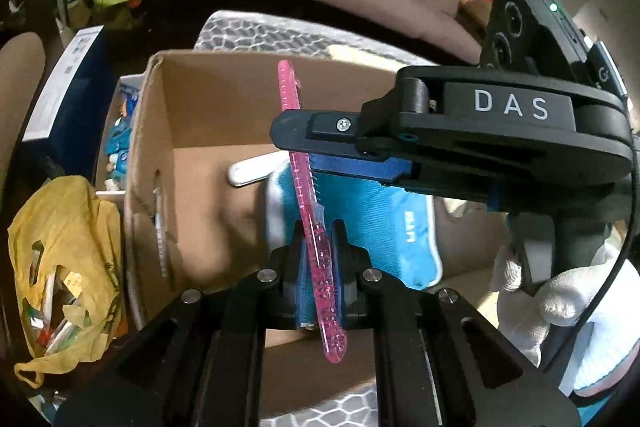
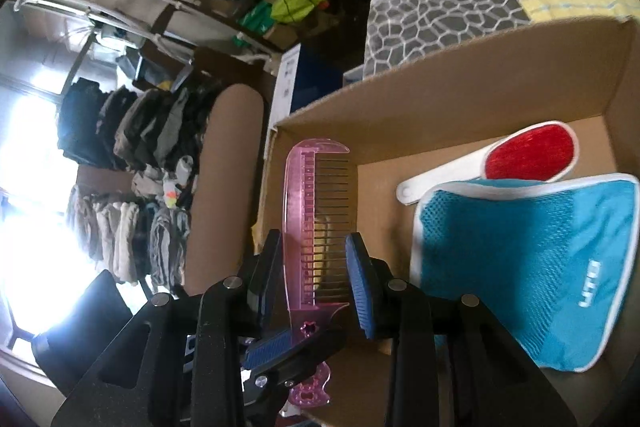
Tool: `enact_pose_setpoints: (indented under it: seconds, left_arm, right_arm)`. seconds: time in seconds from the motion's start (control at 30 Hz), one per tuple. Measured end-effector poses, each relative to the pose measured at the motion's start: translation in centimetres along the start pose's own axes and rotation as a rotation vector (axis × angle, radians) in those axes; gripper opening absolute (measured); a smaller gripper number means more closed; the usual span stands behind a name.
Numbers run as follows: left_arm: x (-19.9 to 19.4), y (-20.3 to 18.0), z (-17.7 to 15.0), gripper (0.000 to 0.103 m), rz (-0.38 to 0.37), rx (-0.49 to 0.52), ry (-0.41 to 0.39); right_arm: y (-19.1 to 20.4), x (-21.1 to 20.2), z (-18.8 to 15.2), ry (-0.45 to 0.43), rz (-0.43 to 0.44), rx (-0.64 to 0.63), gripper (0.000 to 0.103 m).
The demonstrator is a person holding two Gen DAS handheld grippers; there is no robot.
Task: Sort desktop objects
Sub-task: 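Carry the pink comb with both grippers over the cardboard box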
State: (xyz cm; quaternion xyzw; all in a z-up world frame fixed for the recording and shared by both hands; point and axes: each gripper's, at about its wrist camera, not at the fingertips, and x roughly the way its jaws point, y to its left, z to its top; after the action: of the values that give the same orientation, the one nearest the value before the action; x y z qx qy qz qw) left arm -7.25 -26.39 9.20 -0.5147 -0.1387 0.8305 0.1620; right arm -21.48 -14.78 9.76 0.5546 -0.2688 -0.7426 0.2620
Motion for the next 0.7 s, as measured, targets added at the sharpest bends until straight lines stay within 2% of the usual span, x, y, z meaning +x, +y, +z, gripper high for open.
enact_pose_setpoints:
  seconds: [0.3, 0.43, 0.63, 0.7]
  left_arm:
    - [2.8, 2.9, 0.5, 0.011, 0.058, -0.005, 0.089]
    - [3.4, 2.4, 1.0, 0.012, 0.078, 0.02, 0.122]
    - [4.7, 1.7, 1.4, 0.008, 0.168, 0.065, 0.156]
    - [5.3, 1.3, 1.4, 0.006, 0.22, 0.087, 0.169]
  right_arm:
    - [-1.1, 5.2, 0.6, 0.078, 0.006, 0.028, 0.033]
    - [-1.5, 6.8, 1.2, 0.107, 0.029, 0.047, 0.034]
    - [-3.1, 7.1, 1.9, 0.12, 0.051, 0.082, 0.034]
    - [-3.5, 7.2, 2.0, 0.127, 0.051, 0.089, 0.035]
